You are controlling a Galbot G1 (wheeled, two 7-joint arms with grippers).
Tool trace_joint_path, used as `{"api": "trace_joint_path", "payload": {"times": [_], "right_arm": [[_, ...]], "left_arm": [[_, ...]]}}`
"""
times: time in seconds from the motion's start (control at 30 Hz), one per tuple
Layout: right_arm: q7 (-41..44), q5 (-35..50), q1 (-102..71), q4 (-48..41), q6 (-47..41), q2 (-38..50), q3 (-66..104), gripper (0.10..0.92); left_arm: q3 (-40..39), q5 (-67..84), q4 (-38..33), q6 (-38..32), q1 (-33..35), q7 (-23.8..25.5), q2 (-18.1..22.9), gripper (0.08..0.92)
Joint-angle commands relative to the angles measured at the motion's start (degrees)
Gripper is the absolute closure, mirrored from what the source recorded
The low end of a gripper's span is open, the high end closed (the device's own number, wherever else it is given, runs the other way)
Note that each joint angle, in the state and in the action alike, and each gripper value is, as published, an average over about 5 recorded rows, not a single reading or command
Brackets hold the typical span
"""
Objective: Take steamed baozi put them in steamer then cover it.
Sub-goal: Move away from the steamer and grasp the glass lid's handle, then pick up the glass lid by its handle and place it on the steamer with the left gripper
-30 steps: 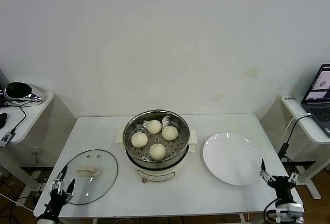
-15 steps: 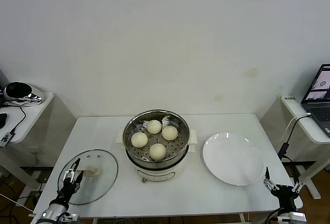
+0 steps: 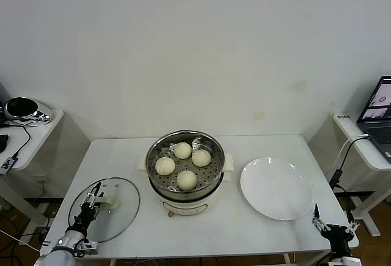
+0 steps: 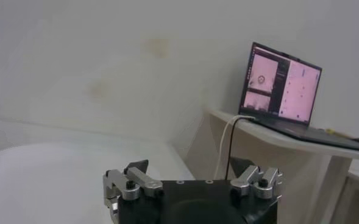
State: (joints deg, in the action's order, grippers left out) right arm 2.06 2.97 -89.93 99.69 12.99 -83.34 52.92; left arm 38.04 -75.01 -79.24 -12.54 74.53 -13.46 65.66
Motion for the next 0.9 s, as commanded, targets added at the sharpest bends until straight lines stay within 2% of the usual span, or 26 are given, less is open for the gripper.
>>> {"api": "trace_joint_path", "payload": {"times": [0.03,0.33,0.53,0.7,0.9], "right_arm": [[0.0,-0.2,-0.1,-0.1,0.1,-0.2,-0.2,0.203],[0.1,-0.7,0.1,-0.2,0.3,-0.3,-1.1,0.203],[0.5,0.4,0.0,0.1,0.2,0.1,-2.0,0.203],[0.6,-0.9,0.0,0.1,0.7,0.1,-2.4,0.203],[0.7,-1.7,0.0,0.5,1.0,0.1,-2.9,0.203]], "left_arm": [[-0.7,0.0,3.0,-0.1,-2.3,-0.1,-0.2,0.415],[-0.3,1.9,0.5,-0.6,-0.2,-0.5,-0.4,0.675],[0.8,5.3,-7.1,1.4,4.4,-0.1,-0.9,0.834],[3.3,9.0,-16.7,6.6,9.2,2.1,-2.3,0.857],[8.1,14.9,-27.9,17.6,11.9,8.0,-5.4,0.857]]}}
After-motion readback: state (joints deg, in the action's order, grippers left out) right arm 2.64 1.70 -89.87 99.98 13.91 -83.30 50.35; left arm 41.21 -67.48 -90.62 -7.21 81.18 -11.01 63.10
